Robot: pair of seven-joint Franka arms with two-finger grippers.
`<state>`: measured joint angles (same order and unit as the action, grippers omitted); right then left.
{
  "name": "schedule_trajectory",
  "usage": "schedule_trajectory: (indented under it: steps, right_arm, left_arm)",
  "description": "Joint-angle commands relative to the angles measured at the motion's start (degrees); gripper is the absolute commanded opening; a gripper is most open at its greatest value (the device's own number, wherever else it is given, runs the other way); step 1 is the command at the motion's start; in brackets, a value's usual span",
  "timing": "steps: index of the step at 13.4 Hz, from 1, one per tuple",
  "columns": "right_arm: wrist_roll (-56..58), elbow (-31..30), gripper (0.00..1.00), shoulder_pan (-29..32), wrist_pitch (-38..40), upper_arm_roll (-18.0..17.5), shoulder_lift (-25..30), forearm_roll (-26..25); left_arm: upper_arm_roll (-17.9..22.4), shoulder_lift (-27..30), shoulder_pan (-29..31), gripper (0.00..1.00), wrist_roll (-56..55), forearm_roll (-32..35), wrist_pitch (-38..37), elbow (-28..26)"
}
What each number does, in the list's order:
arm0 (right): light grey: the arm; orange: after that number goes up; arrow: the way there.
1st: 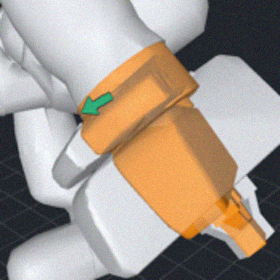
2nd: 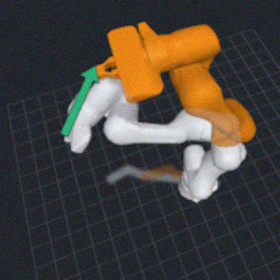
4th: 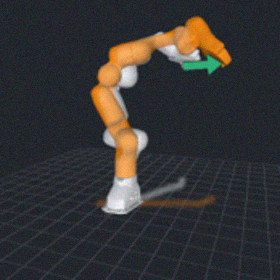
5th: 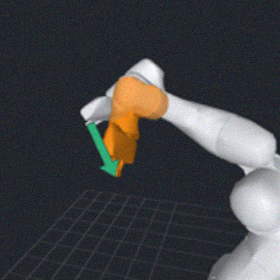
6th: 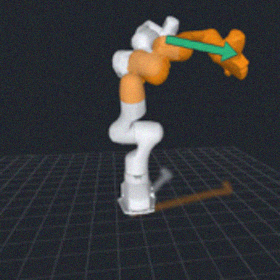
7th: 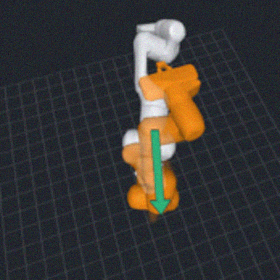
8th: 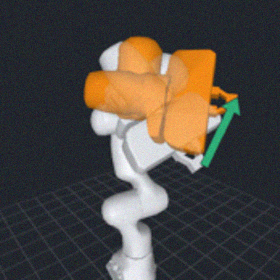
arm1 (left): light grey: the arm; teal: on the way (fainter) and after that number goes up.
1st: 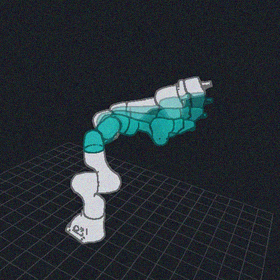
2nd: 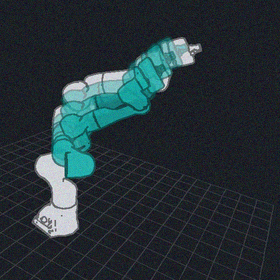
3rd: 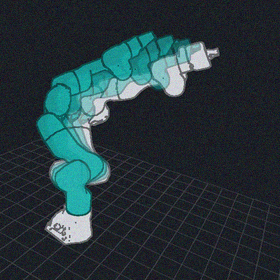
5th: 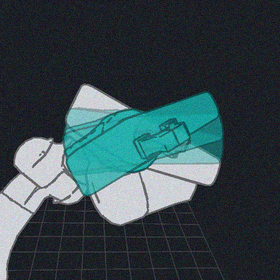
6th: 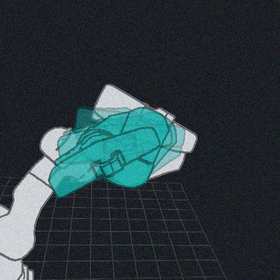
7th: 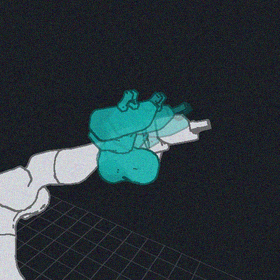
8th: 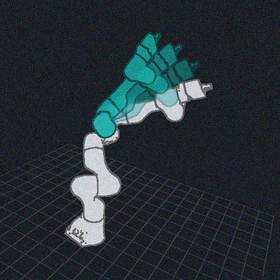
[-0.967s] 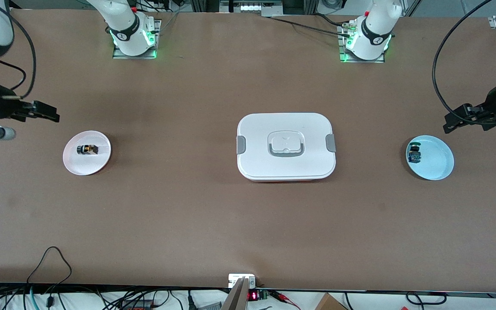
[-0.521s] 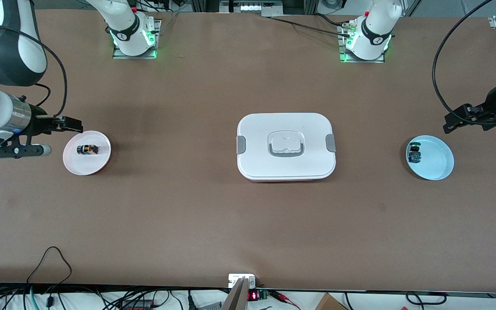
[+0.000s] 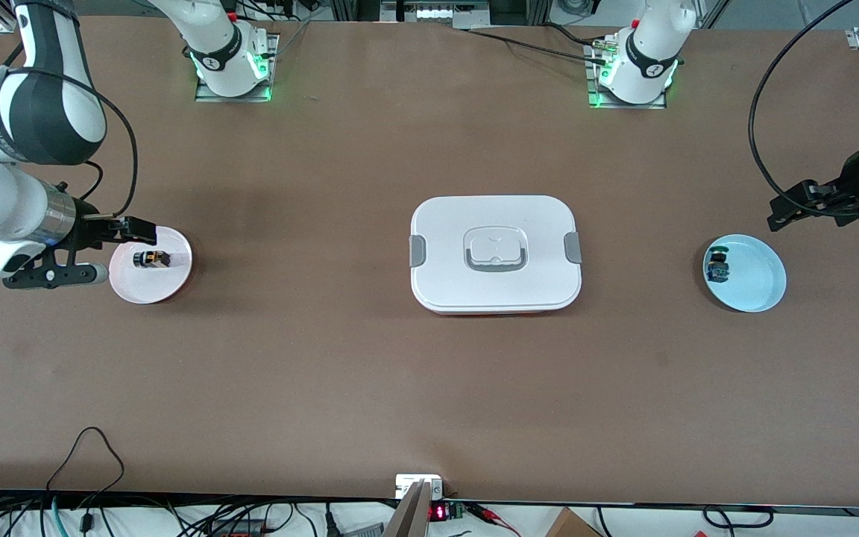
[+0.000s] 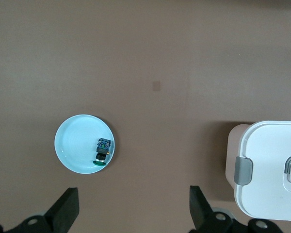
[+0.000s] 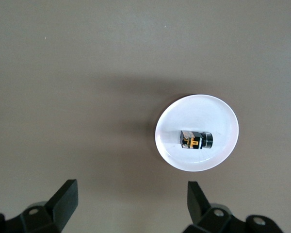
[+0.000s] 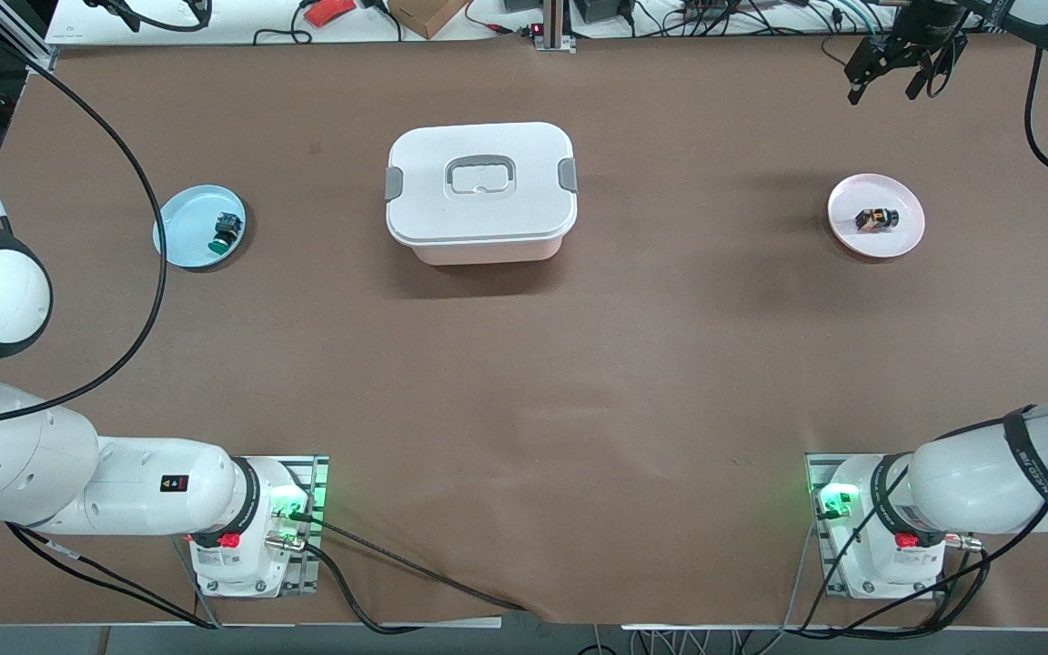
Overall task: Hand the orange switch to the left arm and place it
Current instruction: 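Lower the open right gripper around the orange switch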
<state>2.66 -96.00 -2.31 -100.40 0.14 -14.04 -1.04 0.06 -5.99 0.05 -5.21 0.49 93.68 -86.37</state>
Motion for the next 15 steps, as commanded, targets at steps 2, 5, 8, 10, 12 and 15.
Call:
schedule_trajectory:
  steps: [2,5,8,10,12,15]
  right_arm:
    - [-0.1,0.3,1.00,-0.2,-2.7,0.4,-3.5,-1.3]
    - [0.0,-7.8,1.00,0.5,-13.5,0.8,-3.3,-1.4]
    - [0.8,-13.9,1.00,4.5,-20.5,0.7,-3.8,-1.6]
    - [1.3,-16.3,1.00,5.4,-23.2,0.7,-4.0,-1.7]
    - [3.4,-16.8,1.00,5.8,-25.2,0.8,-4.9,-1.8]
    - [3.6,-17.9,1.00,6.4,-26.0,0.8,-5.8,-4.7]
  left_arm:
    - [-0.2,-0.9,0.5,1.00,-0.3,0.8,-1.6,1.7]
    - [-0.2,-0.9,0.5,1.00,-0.3,0.8,-1.6,1.7]
    - [-0.2,-0.9,0.5,1.00,-0.3,0.8,-1.6,1.7]
    - [-0.2,-1.0,0.6,1.00,-0.5,0.8,-1.6,1.7]
    - [-0.2,-1.0,0.7,1.00,-0.3,0.8,-1.9,1.7]
    - [-0.2,-1.0,0.9,1.00,-0.3,0.9,-2.0,1.7]
